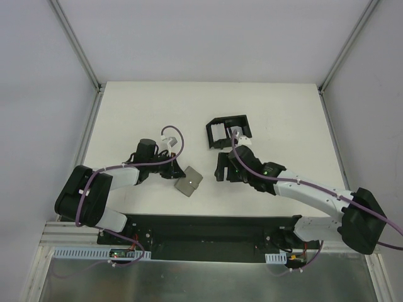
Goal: Put the credit cards into the card holder
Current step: Open the card holder at the center of the board.
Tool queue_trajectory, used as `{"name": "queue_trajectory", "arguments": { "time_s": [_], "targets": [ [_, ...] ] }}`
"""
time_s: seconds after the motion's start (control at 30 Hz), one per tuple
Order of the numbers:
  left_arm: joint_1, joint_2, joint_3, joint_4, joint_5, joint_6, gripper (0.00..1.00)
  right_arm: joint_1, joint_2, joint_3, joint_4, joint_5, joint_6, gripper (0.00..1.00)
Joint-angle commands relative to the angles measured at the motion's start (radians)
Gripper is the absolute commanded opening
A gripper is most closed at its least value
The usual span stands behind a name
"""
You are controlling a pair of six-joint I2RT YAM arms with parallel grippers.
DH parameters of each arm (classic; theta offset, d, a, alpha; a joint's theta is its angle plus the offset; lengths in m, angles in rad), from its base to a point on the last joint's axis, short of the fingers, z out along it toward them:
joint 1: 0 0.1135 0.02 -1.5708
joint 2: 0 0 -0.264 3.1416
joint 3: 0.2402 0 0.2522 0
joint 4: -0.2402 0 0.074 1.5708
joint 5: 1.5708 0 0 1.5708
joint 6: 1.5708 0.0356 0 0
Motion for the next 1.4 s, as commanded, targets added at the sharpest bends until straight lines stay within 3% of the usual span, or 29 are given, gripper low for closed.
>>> {"name": "queue_trajectory", "arguments": {
  "time_s": [0.0,0.53,0.87,1.0,1.37],
  "targets": [
    [-0.004,-0.008,-0.007,0.04,0.02,0.033,0.0,-0.003,0.019,0.03,0.002,-0.045,-0.023,0.82],
    [-0.004,-0.027,-0.017,0.043,0.004,0.034,0.0,0.0,0.143,0.102,0.021,-0.14,-0.037,0.69],
    [-0.004,-0.025,-0.019,0.048,0.013,0.037,0.0,0.002,0.144,0.059,0.185,-0.237,-0.181,0.67],
    [-0.004,-0.025,-0.017,0.045,0.013,0.037,0.0,0.002,0.173,0.056,0.237,-0.348,-0.227,0.66],
    [-0.005,-0.033,-0.02,0.042,0.016,0.04,0.0,0.01,0.215,0.037,0.381,-0.473,-0.272,0.63]
  ]
}}
